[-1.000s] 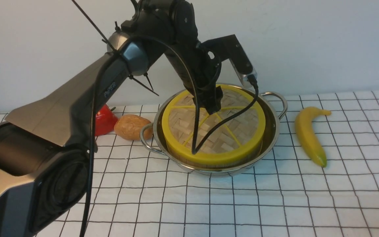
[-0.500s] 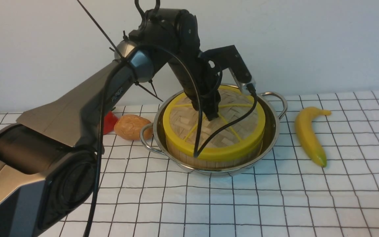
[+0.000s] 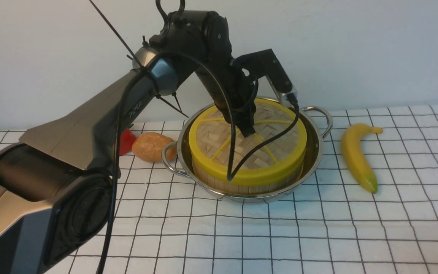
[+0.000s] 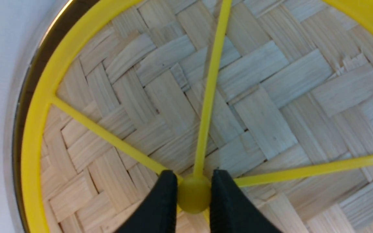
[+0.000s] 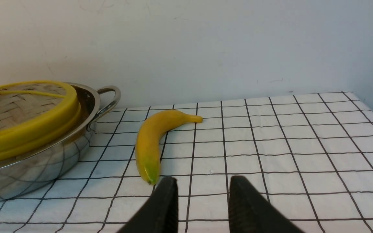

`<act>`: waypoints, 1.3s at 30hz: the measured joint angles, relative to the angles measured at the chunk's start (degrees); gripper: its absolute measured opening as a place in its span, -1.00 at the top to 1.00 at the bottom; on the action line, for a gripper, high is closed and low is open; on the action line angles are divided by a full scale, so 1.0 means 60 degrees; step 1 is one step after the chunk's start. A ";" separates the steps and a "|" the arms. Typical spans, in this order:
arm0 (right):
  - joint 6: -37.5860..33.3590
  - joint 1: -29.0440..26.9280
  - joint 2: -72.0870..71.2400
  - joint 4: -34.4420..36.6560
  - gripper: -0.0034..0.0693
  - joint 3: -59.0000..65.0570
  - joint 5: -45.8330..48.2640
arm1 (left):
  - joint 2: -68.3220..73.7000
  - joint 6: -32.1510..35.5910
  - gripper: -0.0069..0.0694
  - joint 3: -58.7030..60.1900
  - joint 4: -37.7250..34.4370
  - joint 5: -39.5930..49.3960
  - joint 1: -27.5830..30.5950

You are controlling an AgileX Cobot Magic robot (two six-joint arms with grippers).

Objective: Place the steamer in the pot on the white tablecloth, and put the lid on the steamer.
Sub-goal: 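Place the yellow bamboo steamer lid onto the steamer in the pot with the left gripper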

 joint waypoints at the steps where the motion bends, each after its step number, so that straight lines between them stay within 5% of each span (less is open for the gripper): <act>1: 0.0000 0.0000 0.0000 0.0000 0.24 0.0000 0.0000 | 0.0000 0.0000 0.51 0.0000 -0.0024 0.0000 0.0000; 14: 0.0000 0.0000 0.0000 0.0000 0.24 0.0000 0.0000 | 0.0009 0.0837 0.48 0.0000 -0.0569 0.0004 0.0008; 24: 0.0000 0.0000 0.0000 0.0000 0.24 0.0000 0.0000 | 0.0032 0.0638 0.17 0.0000 -0.0442 -0.0216 -0.0002; 32: 0.0000 0.0000 0.0000 0.0000 0.24 0.0000 0.0000 | 0.0032 0.0431 0.48 0.0000 -0.0098 -0.0308 -0.0031; 39: 0.0000 0.0000 0.0000 0.0000 0.24 0.0000 0.0000 | 0.0032 0.0416 0.50 0.0000 -0.0073 -0.0300 -0.0049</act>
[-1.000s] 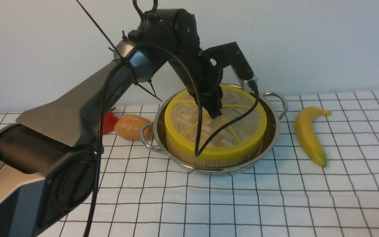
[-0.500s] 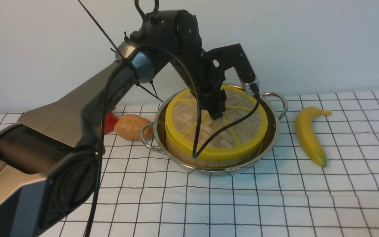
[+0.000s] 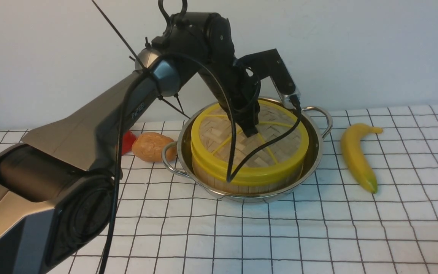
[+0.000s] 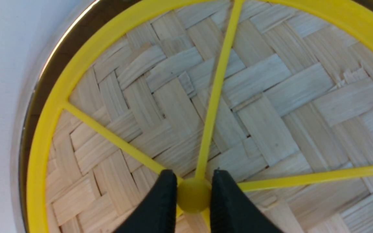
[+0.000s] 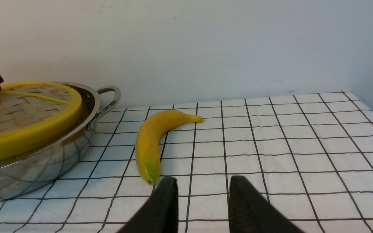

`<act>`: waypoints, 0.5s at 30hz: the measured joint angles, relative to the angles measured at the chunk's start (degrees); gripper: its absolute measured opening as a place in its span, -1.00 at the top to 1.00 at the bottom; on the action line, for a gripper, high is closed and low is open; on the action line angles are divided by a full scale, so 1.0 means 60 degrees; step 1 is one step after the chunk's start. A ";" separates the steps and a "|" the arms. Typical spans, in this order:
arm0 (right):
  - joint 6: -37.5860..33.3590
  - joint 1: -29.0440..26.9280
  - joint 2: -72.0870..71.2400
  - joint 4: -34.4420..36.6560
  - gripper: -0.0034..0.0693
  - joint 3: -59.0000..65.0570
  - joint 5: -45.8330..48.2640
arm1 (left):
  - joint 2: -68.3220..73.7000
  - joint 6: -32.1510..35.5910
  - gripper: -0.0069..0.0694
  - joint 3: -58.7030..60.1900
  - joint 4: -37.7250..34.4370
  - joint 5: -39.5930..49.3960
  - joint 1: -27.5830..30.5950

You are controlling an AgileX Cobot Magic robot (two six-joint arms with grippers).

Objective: Place the steamer in the pot on the white tablecloth, and put the lid on the steamer.
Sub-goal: 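Place the yellow bamboo steamer lid onto the steamer in the pot with the left gripper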

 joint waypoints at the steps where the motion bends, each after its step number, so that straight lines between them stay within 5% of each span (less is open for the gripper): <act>1: 0.0000 0.0000 0.0000 0.0000 0.24 0.0000 0.0000 | 0.0000 0.0000 0.50 0.0000 0.0000 0.0000 0.0000; 15: 0.0000 0.0000 0.0000 0.0000 0.24 0.0000 0.0000 | 0.0000 -0.0264 0.35 0.0000 0.0130 0.0207 0.0000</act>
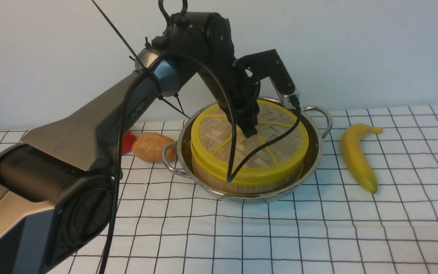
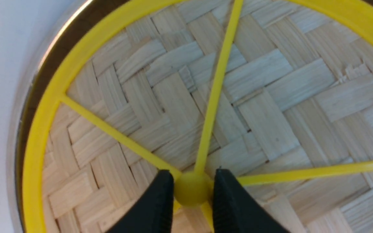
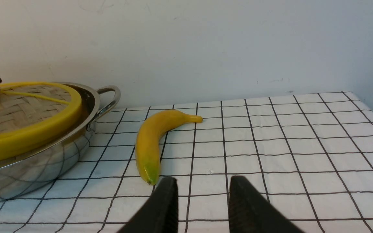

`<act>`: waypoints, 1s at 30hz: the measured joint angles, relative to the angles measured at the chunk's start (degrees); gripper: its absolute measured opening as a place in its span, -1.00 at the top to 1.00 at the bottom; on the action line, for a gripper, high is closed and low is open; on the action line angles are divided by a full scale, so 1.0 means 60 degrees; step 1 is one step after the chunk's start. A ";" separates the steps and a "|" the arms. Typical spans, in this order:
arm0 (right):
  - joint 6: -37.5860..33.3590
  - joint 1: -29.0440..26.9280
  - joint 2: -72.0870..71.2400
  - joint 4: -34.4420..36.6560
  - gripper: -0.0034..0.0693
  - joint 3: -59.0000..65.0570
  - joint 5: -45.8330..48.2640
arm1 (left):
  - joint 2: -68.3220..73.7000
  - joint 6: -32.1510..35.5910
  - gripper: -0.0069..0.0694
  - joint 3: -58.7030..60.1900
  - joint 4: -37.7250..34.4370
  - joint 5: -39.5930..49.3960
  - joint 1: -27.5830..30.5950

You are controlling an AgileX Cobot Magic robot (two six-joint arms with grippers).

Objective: Place the steamer in the pot on the white tablecloth, and put the lid on the steamer.
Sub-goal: 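Place the yellow bamboo steamer lid onto the steamer in the pot with the left gripper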

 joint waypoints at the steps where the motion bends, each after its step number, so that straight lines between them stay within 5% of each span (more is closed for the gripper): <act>1: 0.0000 0.0000 0.0000 0.0000 0.24 0.0000 0.0000 | 0.0000 -0.0030 0.32 0.0000 0.0061 0.0042 0.0000; 25: 0.0000 0.0000 0.0000 0.0000 0.24 0.0000 0.0000 | -0.0053 -0.0986 0.27 -0.0009 0.0853 0.0053 -0.0047; 30: 0.0000 0.0000 0.0000 0.0000 0.24 0.0000 0.0000 | -0.0083 -0.0986 0.44 -0.0009 0.1078 0.0021 -0.0023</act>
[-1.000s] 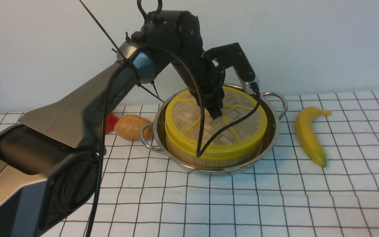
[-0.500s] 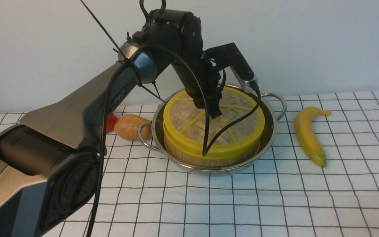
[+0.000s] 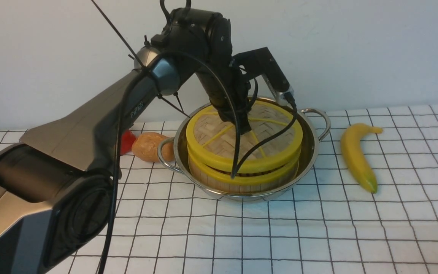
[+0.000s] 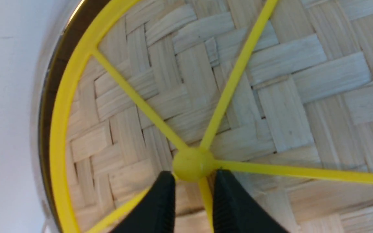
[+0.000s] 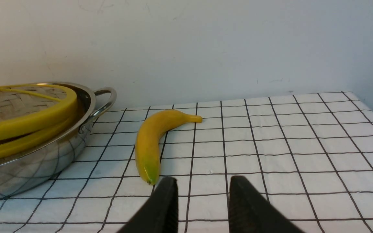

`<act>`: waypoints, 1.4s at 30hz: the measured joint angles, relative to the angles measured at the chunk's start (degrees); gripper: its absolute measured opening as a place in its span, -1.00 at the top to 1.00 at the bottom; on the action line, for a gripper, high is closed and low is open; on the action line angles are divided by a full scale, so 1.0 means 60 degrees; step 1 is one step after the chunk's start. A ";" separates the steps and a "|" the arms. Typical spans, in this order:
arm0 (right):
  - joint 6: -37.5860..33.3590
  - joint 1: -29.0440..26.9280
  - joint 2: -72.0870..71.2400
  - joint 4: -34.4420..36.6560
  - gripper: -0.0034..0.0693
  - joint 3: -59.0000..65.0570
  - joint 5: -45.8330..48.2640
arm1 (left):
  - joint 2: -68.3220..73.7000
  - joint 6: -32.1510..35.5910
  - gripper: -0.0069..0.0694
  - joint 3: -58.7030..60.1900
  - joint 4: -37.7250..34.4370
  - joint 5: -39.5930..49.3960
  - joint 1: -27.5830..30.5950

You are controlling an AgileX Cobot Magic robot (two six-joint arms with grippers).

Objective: Place the steamer in the pot on the white tablecloth, and put the lid on the steamer.
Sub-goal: 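Place the yellow bamboo steamer lid onto the steamer in the pot with the left gripper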

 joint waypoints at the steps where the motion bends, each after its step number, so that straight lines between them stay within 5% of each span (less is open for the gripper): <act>1: 0.0000 0.0000 0.0000 0.0000 0.24 0.0000 0.0000 | -0.0031 0.0000 0.52 0.0000 0.0028 -0.0007 0.0000; 6: 0.0000 0.0000 0.0000 0.0000 0.24 0.0000 0.0000 | -0.0059 0.0000 0.84 0.0000 0.0083 0.0000 0.0008; 14: 0.0000 0.0000 0.0000 0.0000 0.24 0.0000 0.0000 | -0.0059 0.0009 0.86 0.0000 0.0074 0.0347 0.0008; 18: 0.0000 0.0000 0.0000 0.0000 0.24 0.0000 0.0000 | -0.0059 0.0009 0.76 0.0000 0.0057 0.0309 0.0008; 30: 0.0000 0.0000 0.0000 0.0000 0.24 0.0000 0.0000 | -0.0448 -0.0012 -0.09 -0.0010 -0.0473 0.0162 0.0008; 42: 0.0000 0.0000 0.0000 0.0000 0.24 0.0000 0.0000 | -0.0375 -0.0789 -0.17 -0.0080 -0.0636 -0.1203 0.0008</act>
